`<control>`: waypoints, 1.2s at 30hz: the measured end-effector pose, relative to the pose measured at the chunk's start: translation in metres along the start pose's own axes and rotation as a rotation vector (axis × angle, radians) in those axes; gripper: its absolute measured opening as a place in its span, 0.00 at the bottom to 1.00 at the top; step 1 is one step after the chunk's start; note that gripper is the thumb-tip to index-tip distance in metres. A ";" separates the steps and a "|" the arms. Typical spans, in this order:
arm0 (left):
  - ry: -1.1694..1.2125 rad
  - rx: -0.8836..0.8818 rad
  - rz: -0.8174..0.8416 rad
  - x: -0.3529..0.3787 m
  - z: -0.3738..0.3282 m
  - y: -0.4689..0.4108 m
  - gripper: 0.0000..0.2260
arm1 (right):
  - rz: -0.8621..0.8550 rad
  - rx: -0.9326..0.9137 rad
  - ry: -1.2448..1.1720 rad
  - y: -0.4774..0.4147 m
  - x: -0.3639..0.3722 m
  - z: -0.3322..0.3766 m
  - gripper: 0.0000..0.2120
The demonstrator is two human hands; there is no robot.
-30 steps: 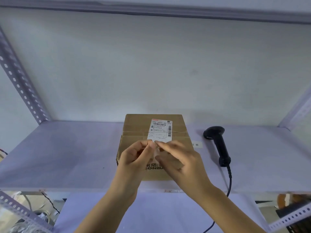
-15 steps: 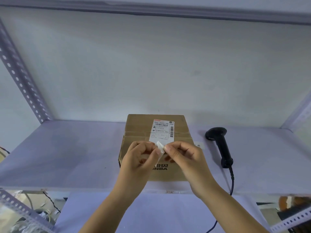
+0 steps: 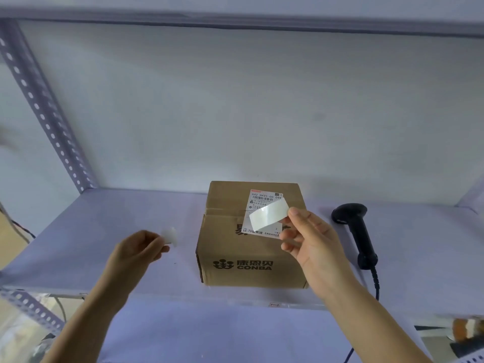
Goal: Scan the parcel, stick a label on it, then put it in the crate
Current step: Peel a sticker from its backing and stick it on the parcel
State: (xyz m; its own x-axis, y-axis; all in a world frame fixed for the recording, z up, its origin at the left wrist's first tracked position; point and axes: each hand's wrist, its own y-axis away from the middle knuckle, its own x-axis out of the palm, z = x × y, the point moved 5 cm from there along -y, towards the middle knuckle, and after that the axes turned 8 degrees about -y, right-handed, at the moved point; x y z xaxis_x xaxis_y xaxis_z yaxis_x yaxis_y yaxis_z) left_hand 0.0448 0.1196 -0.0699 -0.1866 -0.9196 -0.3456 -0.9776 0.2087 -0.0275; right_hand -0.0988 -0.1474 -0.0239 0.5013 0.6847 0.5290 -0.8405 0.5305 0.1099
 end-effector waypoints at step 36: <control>0.203 0.028 0.148 0.108 -0.116 0.070 0.10 | -0.104 -1.198 1.025 0.037 0.019 0.008 0.08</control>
State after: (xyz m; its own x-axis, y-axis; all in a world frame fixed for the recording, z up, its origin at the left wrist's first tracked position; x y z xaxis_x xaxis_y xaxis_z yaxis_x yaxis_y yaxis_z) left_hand -0.0552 -0.0038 0.0001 -0.3462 -0.9257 -0.1524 -0.9356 0.3527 -0.0173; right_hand -0.1220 -0.1189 -0.0032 0.8815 0.3916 -0.2637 -0.4010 0.3260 -0.8561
